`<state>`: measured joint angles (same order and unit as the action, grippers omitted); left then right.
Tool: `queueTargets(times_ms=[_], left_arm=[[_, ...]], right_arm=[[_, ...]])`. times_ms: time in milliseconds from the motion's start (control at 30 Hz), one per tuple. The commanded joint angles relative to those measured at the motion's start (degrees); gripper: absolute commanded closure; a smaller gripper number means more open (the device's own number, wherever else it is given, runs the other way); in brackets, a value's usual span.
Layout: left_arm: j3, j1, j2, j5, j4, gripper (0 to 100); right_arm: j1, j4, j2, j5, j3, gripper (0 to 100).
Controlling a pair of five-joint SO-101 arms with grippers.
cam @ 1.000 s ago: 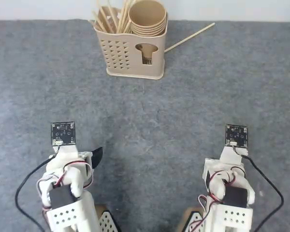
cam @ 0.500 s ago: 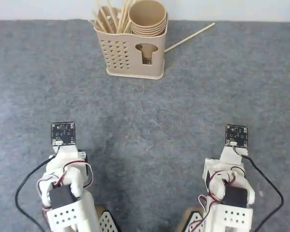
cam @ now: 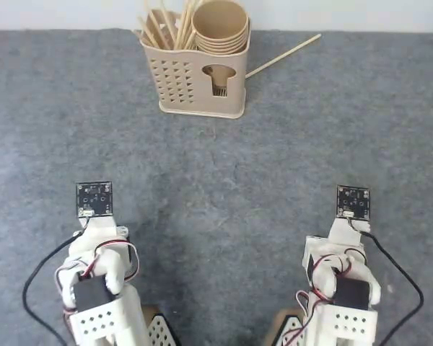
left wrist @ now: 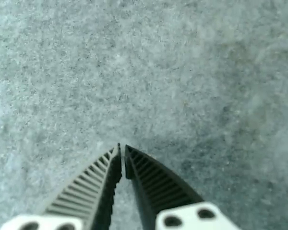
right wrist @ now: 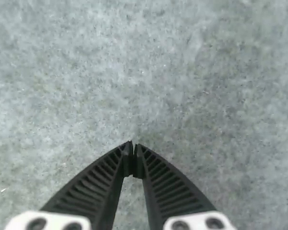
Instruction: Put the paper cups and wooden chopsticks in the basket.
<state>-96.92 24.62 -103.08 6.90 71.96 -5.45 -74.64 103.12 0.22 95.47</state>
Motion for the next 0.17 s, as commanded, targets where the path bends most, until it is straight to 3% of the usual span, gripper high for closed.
queueTargets(times_ms=[0, 133], left_arm=[[0.4, -0.3, -0.8, 0.8, 0.2, 99], [0.4, -0.2, -0.9, 0.8, 0.2, 99]], right_arm=[[-0.6, -0.1, 0.1, 1.0, 0.9, 99.1], [-0.6, -0.1, 0.1, 1.0, 0.9, 99.1]])
